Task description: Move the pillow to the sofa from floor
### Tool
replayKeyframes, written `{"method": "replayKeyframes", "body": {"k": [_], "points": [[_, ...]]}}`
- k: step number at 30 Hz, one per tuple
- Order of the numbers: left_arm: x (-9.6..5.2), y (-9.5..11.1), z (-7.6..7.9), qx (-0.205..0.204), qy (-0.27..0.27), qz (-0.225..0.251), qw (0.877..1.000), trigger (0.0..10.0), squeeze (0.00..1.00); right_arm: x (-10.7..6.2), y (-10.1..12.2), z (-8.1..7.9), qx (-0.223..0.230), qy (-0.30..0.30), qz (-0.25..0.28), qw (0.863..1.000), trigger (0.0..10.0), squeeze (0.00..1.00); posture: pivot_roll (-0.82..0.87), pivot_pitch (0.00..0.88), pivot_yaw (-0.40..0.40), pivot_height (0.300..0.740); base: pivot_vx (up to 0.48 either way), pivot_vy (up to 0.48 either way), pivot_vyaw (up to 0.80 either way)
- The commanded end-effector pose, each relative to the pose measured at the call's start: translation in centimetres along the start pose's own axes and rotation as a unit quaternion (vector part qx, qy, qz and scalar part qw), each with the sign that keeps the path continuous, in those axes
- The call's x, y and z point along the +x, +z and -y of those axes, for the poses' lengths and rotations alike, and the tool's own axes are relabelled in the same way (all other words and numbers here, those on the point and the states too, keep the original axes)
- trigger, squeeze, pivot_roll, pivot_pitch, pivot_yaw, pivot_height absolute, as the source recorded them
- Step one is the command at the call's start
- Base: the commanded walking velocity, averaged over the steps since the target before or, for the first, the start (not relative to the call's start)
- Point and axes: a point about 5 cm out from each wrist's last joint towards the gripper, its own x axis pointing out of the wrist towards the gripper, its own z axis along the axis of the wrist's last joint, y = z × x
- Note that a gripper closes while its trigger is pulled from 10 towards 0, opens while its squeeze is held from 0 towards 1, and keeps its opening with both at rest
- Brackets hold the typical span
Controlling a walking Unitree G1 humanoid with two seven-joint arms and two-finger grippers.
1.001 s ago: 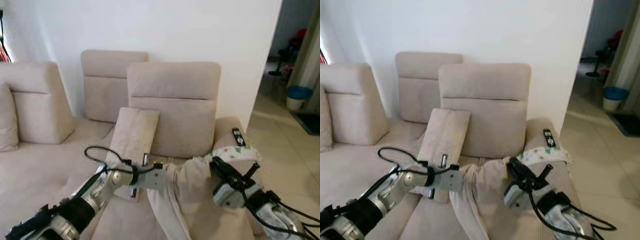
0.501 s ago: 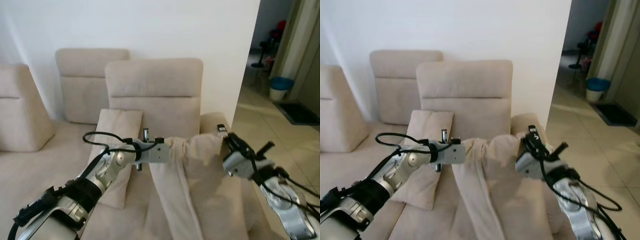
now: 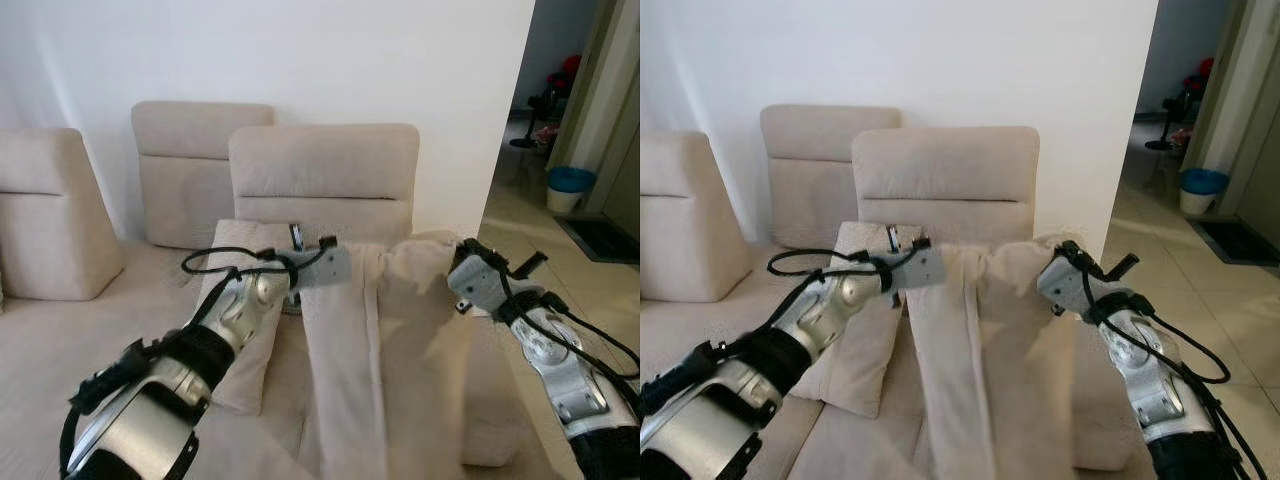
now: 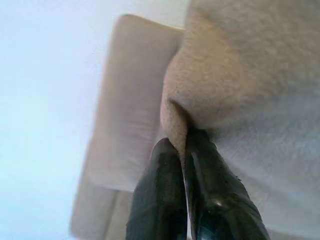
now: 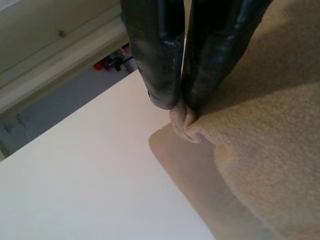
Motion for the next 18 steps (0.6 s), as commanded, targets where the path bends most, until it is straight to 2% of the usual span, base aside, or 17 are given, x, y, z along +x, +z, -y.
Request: {"method": "replayKeyframes", "body": {"k": [1,4,9,12,18], "points": [[0.1,0.8,-1.9,-0.005,0.039,0.010,0.999,10.0,0.00,0.9,0.9,1.0,0.029,-0.026,0.014,0.999,10.0,0.00,0.04,0.000,0.071,0.740,0.000,0.000,0.00],[0.3,1.0,-2.1,-0.004,0.043,0.010,0.999,10.0,0.00,1.2,1.0,1.1,0.035,-0.029,0.014,0.999,10.0,0.00,0.04,0.000,0.071,0.740,0.000,0.000,0.00],[0.6,1.0,-1.2,0.002,0.018,0.005,1.000,10.0,0.00,1.4,0.0,1.0,0.053,-0.024,-0.018,0.998,10.0,0.00,0.04,0.000,0.073,0.740,0.000,0.000,0.00],[1.0,1.5,0.9,0.005,-0.021,0.013,1.000,10.0,0.00,0.7,-0.9,-0.3,0.078,-0.008,-0.046,0.996,10.0,0.00,0.04,0.000,0.073,0.740,0.000,0.000,0.00],[1.2,2.1,1.6,0.008,-0.029,0.022,0.999,10.0,0.00,0.2,-1.4,-1.1,0.092,-0.002,-0.061,0.994,10.0,0.00,0.03,0.000,0.076,0.740,0.000,0.000,0.00]]}}
